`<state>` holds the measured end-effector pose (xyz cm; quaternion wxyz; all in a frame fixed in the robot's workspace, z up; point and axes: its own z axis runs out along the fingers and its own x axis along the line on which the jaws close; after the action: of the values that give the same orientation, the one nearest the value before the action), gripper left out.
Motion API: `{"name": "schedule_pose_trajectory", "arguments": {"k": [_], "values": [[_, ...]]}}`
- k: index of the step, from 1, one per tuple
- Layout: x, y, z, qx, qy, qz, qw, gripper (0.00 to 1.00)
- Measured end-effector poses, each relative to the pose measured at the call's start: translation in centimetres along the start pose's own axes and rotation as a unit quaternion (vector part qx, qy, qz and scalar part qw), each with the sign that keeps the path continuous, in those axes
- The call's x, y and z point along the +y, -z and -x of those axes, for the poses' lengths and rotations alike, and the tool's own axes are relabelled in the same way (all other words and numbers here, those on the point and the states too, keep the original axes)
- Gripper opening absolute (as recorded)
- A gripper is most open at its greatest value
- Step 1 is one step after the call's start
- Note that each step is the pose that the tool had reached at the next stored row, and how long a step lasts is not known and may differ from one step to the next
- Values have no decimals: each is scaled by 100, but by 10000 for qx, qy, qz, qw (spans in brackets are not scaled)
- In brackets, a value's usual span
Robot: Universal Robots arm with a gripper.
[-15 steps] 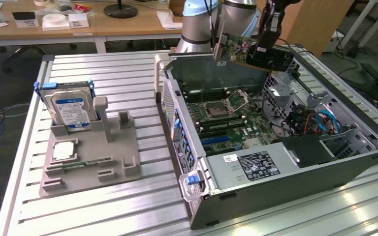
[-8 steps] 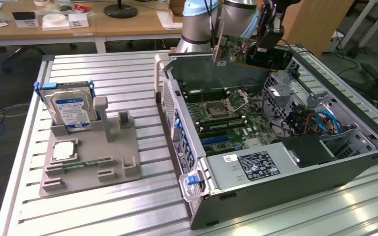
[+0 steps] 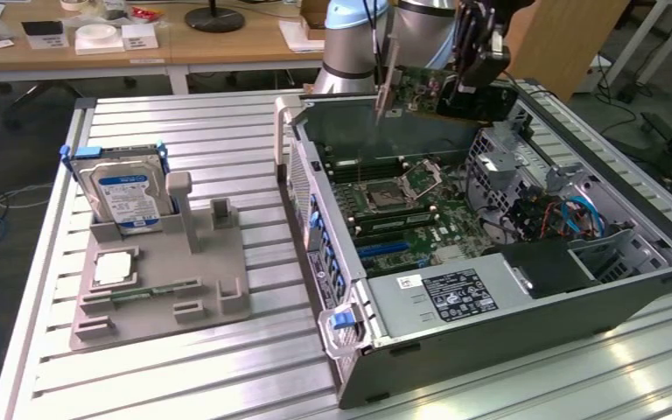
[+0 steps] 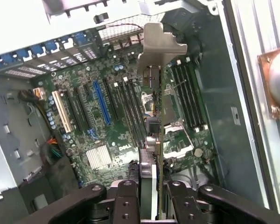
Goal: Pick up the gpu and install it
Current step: 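Insert the gpu into the slot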
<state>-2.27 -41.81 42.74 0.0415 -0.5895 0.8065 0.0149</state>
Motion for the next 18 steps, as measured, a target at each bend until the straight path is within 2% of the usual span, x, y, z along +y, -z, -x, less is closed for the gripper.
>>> {"name": "schedule_pose_trajectory", "arguments": {"k": [5,9,14,18], "values": [[0,-4,-1,-16,358,25,9994,27],[0,-8,-1,-28,663,44,9978,27],[0,-15,-1,-41,1113,82,9937,27],[0,-22,-2,-50,1461,112,9892,27]]}}
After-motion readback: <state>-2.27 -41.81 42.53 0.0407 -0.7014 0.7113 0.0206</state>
